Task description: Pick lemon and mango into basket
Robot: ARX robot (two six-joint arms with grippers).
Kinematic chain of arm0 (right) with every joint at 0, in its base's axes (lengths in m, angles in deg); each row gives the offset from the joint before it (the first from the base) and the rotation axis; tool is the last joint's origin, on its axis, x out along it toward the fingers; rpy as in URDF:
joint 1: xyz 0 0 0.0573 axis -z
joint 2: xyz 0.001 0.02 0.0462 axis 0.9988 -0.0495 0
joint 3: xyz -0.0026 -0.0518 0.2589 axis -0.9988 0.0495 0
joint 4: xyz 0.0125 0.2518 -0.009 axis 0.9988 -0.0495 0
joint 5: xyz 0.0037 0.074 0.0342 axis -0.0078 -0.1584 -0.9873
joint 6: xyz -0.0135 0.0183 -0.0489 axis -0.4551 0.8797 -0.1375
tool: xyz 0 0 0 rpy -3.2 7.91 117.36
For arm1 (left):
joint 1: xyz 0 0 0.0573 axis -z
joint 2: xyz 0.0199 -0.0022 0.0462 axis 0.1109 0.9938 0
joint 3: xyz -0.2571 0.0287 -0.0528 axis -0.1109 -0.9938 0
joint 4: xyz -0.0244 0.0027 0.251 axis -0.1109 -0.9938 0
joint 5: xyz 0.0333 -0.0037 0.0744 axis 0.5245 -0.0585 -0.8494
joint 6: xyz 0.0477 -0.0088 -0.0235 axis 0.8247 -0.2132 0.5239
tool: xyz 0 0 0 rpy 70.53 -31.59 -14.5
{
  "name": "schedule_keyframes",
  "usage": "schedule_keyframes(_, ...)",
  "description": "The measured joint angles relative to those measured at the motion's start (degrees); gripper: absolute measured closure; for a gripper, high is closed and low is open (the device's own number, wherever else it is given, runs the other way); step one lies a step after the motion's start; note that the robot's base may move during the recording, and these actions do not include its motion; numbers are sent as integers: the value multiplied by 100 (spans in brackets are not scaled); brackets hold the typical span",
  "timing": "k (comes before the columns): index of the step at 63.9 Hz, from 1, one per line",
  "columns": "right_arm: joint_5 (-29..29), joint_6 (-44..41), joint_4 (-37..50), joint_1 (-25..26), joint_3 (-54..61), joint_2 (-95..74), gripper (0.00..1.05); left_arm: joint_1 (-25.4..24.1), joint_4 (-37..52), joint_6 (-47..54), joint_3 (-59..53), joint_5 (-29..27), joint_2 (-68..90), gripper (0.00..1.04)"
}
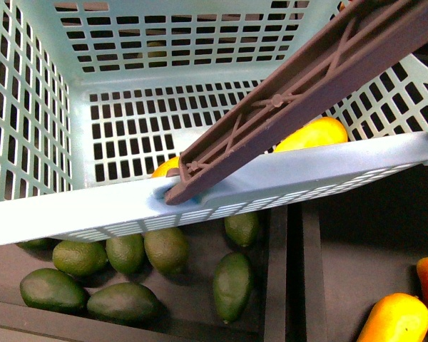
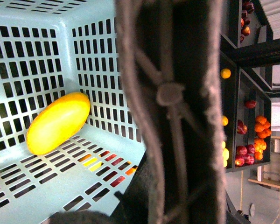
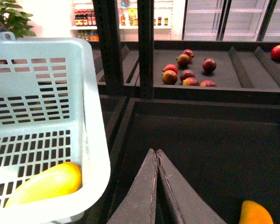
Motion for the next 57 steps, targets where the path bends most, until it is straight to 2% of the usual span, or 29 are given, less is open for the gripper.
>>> schedule_keyframes(57, -2, 0, -1220, 2, 232, 1598, 103, 0, 0, 2, 2, -2, 0, 100)
